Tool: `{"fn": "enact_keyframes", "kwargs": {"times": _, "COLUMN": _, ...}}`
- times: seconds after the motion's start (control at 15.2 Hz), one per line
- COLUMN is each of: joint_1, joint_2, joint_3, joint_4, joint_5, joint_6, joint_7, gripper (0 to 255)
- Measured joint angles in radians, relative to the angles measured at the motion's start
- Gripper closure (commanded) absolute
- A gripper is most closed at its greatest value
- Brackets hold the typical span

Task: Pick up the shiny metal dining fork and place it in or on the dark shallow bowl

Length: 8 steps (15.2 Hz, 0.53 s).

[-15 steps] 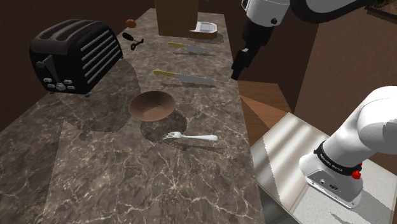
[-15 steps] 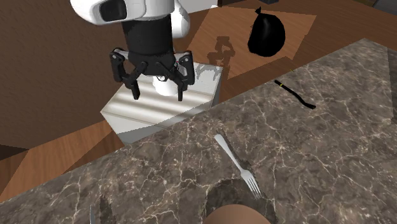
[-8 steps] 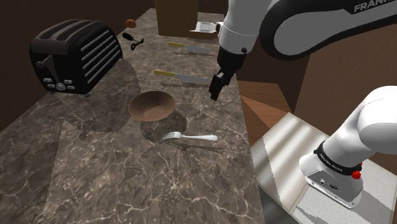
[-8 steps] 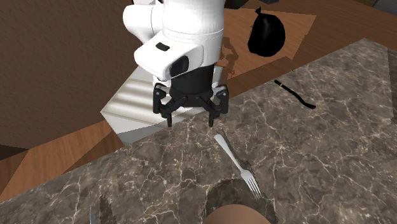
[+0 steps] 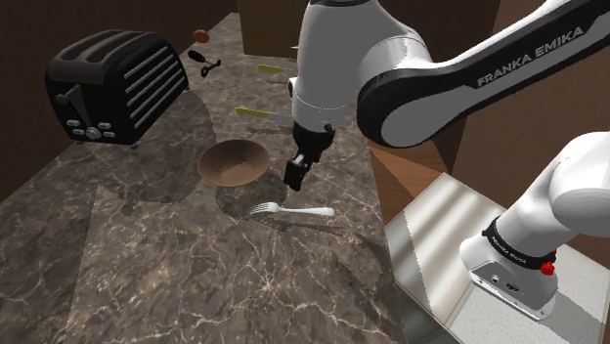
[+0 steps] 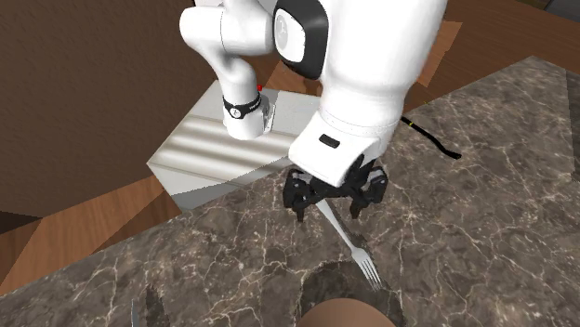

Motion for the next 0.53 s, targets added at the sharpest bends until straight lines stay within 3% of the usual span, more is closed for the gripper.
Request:
{"fn": "enact_keyframes", "kwargs": {"times": 0.33, "joint_1": 0.042, "joint_2": 0.221, "joint_3": 0.042, "joint_4": 0.116, "joint_5": -0.207, "joint_6": 0.026, "joint_7": 0.179, "gripper": 0}}
{"fn": "enact_keyframes", "kwargs": {"times": 0.53, "joint_1": 0.076, "joint_2": 0.297, "joint_3": 0.034, "joint_4": 0.152, "joint_5": -0.281, "joint_6": 0.035, "joint_7": 0.242, "gripper": 0}}
